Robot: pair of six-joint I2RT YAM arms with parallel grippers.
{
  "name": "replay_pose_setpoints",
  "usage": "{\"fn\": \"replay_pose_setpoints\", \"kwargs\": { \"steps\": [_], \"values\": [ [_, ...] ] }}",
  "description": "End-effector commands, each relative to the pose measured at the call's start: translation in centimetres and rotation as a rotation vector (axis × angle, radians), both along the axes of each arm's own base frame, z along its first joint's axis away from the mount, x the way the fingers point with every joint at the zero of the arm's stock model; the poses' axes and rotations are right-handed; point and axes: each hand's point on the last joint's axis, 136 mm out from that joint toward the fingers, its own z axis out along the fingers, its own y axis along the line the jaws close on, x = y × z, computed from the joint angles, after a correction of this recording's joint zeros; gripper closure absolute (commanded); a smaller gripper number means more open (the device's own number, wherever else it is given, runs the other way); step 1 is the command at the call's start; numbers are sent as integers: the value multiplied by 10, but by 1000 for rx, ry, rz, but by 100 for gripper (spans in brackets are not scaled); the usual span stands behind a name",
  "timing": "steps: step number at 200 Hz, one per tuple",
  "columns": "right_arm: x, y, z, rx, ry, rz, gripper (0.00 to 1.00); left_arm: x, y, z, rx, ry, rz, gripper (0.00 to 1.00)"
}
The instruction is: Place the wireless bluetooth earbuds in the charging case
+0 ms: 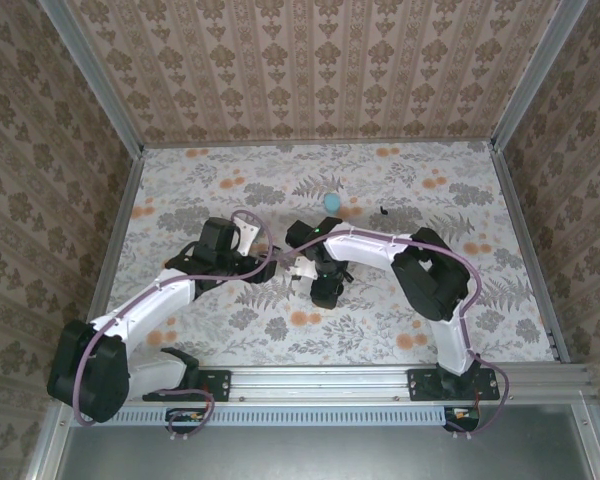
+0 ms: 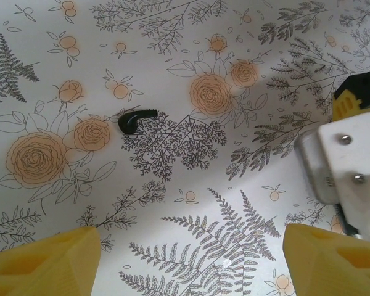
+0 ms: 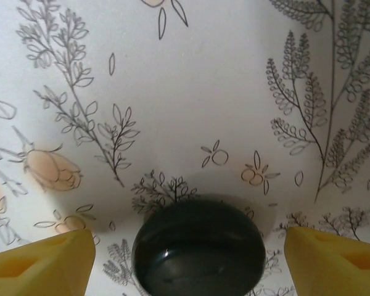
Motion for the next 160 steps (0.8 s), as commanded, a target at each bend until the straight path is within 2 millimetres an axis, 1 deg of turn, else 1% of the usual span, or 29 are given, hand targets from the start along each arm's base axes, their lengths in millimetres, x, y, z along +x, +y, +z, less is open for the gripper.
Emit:
{"fn": "replay_pose_setpoints", "kwargs": {
  "steps": [1,28,65,75,101,124,140,154,160],
  "values": [
    [4,-3,-3,-49,-12,4,24,0,1,3,-22,-1,12,22],
    [2,-6,-7,-69,-2,-27,36,1,3,5,-21,-8,19,22],
    [1,-11,-2,-82,-11,-99,57,4,5,10,-13,-38,27,22],
    [3,-12,1,-80,-15,-138,60,6,5,13,-17,-54,29,22],
    [3,-10,11,-23,2,-241,63,9,7,25,-28,-115,30,22],
    [12,-7,30,80,0,-376,64,10,7,41,-51,-189,25,22],
    [21,-3,51,175,-12,-482,64,9,3,56,-89,-255,1,22],
    [29,3,74,278,-19,-573,64,8,-2,71,-135,-322,-28,22],
    [33,6,87,347,-8,-628,64,8,-3,77,-157,-349,-33,23]
  ]
}}
